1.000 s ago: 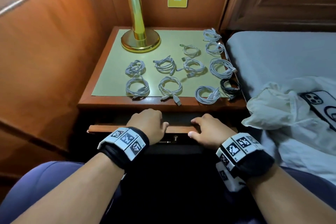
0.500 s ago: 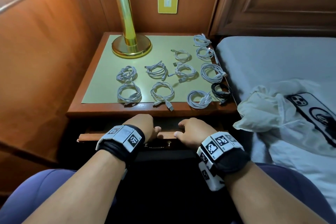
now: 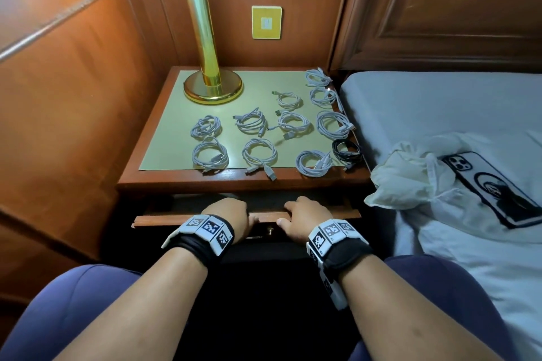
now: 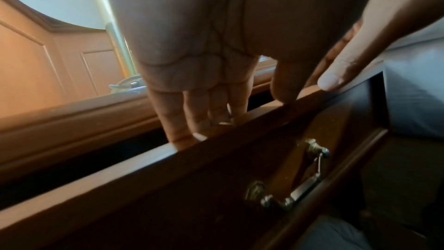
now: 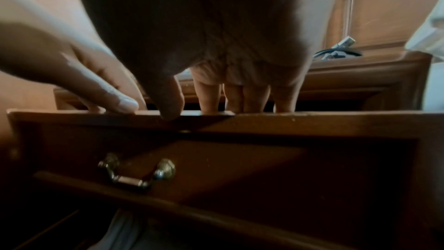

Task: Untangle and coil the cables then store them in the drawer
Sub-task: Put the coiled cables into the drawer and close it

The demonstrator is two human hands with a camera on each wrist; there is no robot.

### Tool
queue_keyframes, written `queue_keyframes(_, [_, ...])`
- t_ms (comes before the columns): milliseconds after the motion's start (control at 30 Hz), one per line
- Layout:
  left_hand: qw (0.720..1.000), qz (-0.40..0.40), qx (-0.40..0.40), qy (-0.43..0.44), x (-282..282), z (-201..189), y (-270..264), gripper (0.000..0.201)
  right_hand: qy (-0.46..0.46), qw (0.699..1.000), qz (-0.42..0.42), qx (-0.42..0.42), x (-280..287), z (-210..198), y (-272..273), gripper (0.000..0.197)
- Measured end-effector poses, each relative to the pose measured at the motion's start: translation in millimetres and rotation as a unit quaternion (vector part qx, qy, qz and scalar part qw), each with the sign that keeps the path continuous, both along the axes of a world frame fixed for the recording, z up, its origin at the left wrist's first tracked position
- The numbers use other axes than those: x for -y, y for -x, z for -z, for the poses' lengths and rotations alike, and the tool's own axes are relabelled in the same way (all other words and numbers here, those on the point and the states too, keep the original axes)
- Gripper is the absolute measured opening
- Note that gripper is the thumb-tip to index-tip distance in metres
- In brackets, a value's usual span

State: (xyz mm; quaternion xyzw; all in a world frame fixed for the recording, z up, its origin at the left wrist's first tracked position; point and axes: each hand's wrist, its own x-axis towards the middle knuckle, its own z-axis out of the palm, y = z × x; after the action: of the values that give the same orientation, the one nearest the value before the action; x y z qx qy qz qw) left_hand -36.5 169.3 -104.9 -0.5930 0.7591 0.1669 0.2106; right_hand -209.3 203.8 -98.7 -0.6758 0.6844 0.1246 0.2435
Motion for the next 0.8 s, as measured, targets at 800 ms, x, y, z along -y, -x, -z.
queue_keyframes(800, [0.998, -0.017, -0.057, 0.012, -105.0, 1.2, -26.2, 0.023, 0.064, 0.998, -0.01, 0.006, -111.8, 17.0, -5.0, 0.046])
